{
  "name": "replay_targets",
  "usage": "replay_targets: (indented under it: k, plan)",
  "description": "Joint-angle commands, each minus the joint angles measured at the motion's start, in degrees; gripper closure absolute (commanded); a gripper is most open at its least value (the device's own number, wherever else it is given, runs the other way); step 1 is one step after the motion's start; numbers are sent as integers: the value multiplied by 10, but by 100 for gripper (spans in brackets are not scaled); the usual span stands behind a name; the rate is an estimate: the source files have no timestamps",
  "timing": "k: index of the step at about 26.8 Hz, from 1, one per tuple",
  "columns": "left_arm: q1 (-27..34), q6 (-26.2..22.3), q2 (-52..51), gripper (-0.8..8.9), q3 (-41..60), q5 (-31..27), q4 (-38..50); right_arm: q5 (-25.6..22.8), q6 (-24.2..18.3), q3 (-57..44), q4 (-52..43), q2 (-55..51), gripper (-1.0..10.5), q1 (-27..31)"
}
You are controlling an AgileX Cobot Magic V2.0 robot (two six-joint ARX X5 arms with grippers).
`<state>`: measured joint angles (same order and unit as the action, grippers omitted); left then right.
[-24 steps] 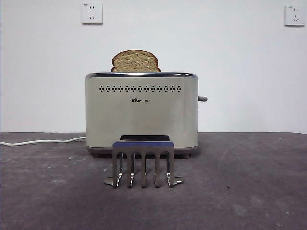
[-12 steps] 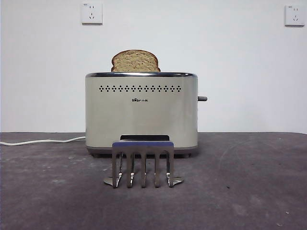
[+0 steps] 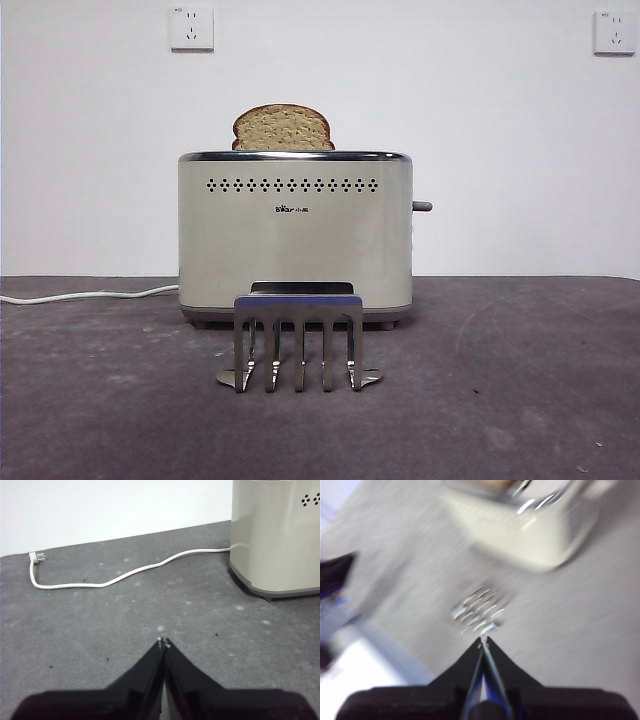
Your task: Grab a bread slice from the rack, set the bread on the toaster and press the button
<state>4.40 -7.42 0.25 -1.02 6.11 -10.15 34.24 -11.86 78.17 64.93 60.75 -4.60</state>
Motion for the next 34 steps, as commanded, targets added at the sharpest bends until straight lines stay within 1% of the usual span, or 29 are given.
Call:
replay_targets:
  k: [1,4,5,7,9,11,12,15,19,24,31,34]
  plan:
    - [2,4,-2,816,8,0,2,1,-17,-19,-72,-65,946,5]
    - [2,4,-2,816,8,0,2,-6,-17,-69,-169,-150,946,15]
    - [2,4,-2,816,8,0,2,-24,-14,-97,-200,-179,946,21]
    - [2,4,-2,816,8,0,2,-86,12,-172,-271,-235,946,31]
    - [2,4,-2,816,8,0,2,-147,57,-266,-357,-289,946,38]
    - [2,4,-2,816,8,0,2,-174,91,-336,-424,-327,946,39]
    - [2,4,-2,816,8,0,2,-182,100,-362,-449,-341,946,39]
    - [2,4,-2,816,8,0,2,-198,110,-454,-525,-389,946,39]
    - [2,4,-2,816,8,0,2,-199,109,-539,-560,-439,946,39]
    - [2,4,-2,816,8,0,2,-257,110,-617,-565,-493,946,39]
    - [2,4,-2,816,8,0,2,-258,111,-699,-565,-558,946,39]
    - [2,4,-2,816,8,0,2,-259,123,-724,-565,-579,946,39]
